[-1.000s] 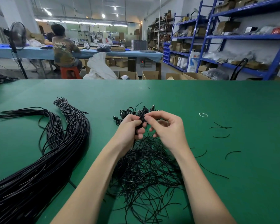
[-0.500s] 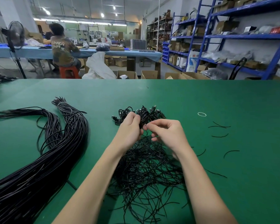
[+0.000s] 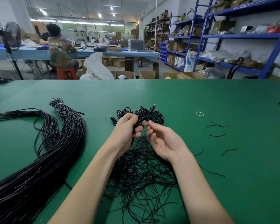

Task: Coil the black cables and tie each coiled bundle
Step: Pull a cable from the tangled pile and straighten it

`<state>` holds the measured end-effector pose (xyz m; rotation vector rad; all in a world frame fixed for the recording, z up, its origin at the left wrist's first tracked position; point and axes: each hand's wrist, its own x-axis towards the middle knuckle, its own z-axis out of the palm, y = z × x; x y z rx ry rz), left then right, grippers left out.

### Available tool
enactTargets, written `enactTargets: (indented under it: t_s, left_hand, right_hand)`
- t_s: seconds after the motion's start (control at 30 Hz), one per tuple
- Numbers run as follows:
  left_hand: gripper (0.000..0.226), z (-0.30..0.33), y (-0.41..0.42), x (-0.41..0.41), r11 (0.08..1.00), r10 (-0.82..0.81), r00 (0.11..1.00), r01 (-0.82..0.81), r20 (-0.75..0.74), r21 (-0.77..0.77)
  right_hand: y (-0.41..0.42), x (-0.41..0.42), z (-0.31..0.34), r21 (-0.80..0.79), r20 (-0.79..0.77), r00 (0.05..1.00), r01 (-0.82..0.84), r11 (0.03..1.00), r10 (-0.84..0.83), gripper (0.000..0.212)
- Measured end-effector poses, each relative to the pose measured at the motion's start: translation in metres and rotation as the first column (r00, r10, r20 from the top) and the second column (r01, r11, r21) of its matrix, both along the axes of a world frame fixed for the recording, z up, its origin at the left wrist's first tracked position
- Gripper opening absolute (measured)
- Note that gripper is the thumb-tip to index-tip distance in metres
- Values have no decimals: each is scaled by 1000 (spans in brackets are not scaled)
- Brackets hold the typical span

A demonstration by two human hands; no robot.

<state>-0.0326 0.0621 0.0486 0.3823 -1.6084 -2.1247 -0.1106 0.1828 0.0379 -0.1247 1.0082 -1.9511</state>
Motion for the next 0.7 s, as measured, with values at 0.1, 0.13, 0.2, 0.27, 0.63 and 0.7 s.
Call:
enactTargets:
  t_s: [0.1, 0.13, 0.2, 0.27, 0.63, 0.7]
  left_hand:
    - [20, 3, 0, 2, 990, -25, 998, 33, -63, 135]
    - [20, 4, 1, 2, 986, -19, 997, 31, -73, 162]
    - [21, 6, 3, 1, 986, -8, 997, 21, -81, 165]
    - [22, 4, 4, 1, 992, -7, 998, 15, -64, 123]
    - [19, 2, 7, 1, 984, -30, 999, 38, -45, 176]
    - [19, 2, 7, 1, 965, -64, 996, 77, -61, 250]
  right_hand:
    - [0, 0, -2, -45, 43, 999, -29, 999, 31, 28]
    - [0, 0, -3, -47, 46, 998, -35, 998, 37, 28]
    - [-2, 1, -6, -44, 54, 998, -34, 998, 36, 28]
    - [-4, 1, -9, -51, 47, 998, -39, 998, 41, 26]
    - [-2, 0, -7, -144, 14, 995, 95, 985, -94, 22]
    - [-2, 1, -6, -170, 43, 994, 107, 980, -101, 19]
